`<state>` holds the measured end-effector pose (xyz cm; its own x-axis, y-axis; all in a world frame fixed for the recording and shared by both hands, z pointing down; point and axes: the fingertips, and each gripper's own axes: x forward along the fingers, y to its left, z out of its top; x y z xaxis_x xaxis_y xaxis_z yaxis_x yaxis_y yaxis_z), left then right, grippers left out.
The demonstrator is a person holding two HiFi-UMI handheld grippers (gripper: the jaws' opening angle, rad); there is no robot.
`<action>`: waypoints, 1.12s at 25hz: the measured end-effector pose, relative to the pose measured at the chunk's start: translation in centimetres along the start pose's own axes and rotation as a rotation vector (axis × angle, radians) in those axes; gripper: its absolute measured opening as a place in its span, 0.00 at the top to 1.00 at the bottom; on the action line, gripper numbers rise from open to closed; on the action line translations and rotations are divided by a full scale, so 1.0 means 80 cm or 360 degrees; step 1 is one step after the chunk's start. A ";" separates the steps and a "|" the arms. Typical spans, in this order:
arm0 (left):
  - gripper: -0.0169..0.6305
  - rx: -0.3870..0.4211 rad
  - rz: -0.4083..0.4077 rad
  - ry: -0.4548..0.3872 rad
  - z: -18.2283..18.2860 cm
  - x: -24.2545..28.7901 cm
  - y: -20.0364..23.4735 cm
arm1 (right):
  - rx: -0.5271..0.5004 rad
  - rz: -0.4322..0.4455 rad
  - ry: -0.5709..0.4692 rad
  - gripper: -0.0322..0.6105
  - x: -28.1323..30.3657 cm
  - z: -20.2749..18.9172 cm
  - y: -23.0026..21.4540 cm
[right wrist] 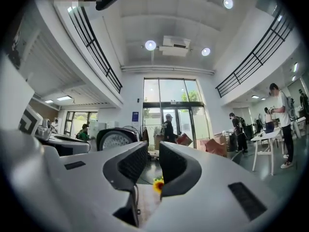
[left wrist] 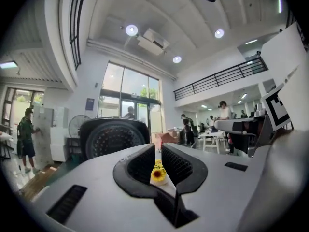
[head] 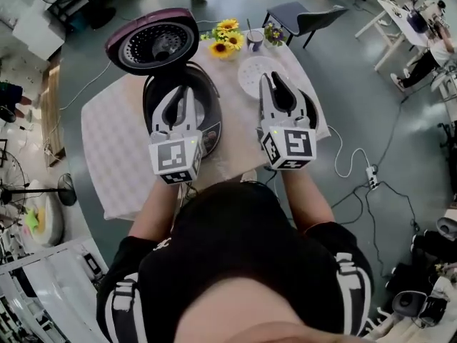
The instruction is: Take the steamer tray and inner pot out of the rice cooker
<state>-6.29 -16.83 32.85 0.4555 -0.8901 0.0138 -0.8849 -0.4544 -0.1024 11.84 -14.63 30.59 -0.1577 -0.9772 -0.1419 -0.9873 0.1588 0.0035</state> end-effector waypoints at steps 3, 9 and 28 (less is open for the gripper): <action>0.93 0.0030 0.0105 0.0039 -0.010 -0.035 0.044 | 0.0012 0.0091 -0.0026 0.91 0.013 0.004 0.054; 0.97 0.0062 0.0269 0.0121 -0.033 -0.097 0.117 | 0.0029 0.0268 -0.0028 0.95 0.023 -0.005 0.147; 0.97 -0.0091 0.0290 0.0101 -0.049 -0.140 0.177 | 0.0028 0.0384 0.0011 0.95 0.028 -0.017 0.226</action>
<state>-24.33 -13.40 35.18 0.2821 -0.9573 0.0632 -0.9570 -0.2854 -0.0521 -6.38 -14.15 31.71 -0.3892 -0.9116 -0.1326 -0.9205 0.3903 0.0190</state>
